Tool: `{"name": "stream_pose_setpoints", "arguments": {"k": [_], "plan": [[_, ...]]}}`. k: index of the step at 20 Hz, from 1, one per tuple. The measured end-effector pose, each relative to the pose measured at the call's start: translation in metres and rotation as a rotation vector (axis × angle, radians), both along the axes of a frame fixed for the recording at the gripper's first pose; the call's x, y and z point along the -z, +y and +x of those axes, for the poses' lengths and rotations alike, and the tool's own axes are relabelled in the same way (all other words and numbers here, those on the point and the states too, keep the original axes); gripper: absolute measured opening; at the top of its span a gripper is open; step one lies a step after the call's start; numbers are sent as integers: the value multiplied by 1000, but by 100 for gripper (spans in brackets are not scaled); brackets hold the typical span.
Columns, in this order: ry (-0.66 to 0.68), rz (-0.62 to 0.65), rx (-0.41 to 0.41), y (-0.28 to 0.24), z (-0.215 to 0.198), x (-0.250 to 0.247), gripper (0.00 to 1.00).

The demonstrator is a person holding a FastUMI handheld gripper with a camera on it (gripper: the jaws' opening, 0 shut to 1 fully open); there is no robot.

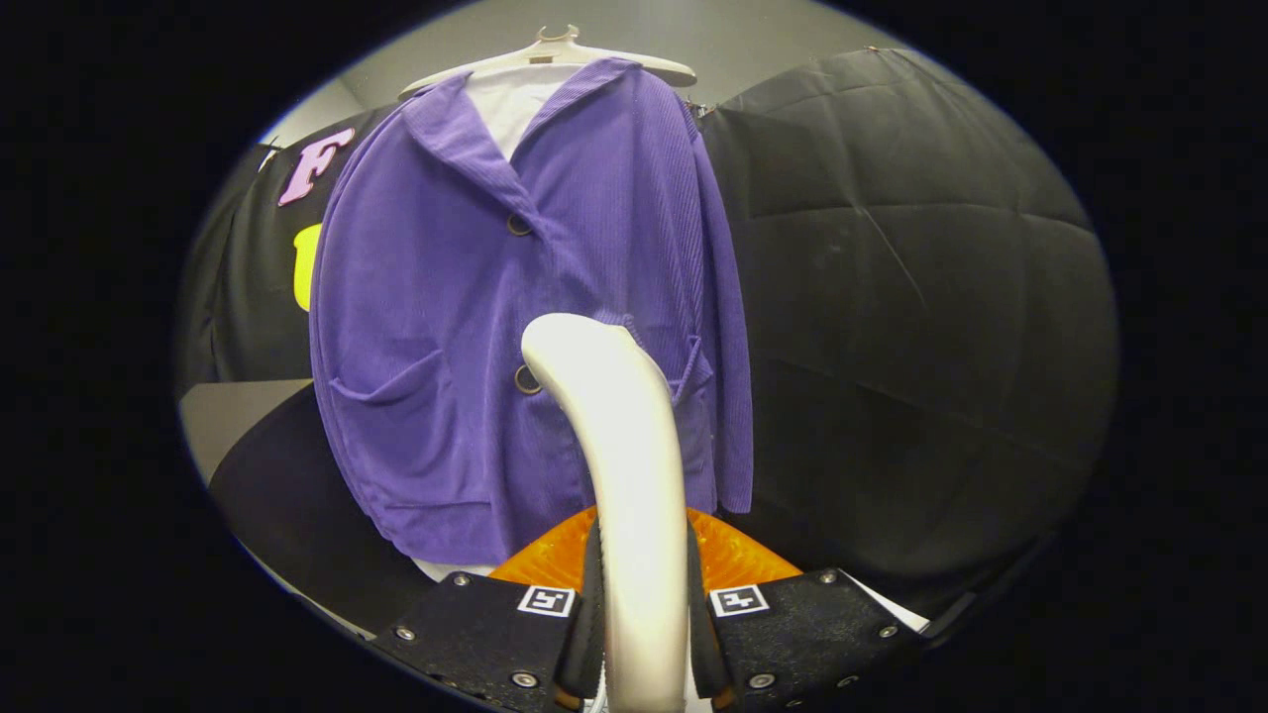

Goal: Iron the clothes twice with a garment steamer, once on the left side and once on the right side.

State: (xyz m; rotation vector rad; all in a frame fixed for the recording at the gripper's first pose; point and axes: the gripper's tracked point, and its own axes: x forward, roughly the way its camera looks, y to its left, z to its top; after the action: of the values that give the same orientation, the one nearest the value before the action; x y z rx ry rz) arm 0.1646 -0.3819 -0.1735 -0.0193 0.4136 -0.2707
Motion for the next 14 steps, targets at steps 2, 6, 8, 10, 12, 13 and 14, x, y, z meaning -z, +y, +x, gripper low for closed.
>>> {"name": "stream_pose_setpoints", "arguments": {"k": [2, 6, 8, 10, 12, 13, 14], "plan": [[47, 14, 12, 0, -1, -1, 35], [121, 38, 14, 1, -6, 1, 35], [144, 45, -1, 2, -7, 2, 35], [159, 54, -23, 5, -7, 6, 35], [176, 59, -58, 16, -17, 14, 35], [185, 64, -79, 26, -29, 16, 35], [190, 69, -104, 34, -41, 18, 35]]}}
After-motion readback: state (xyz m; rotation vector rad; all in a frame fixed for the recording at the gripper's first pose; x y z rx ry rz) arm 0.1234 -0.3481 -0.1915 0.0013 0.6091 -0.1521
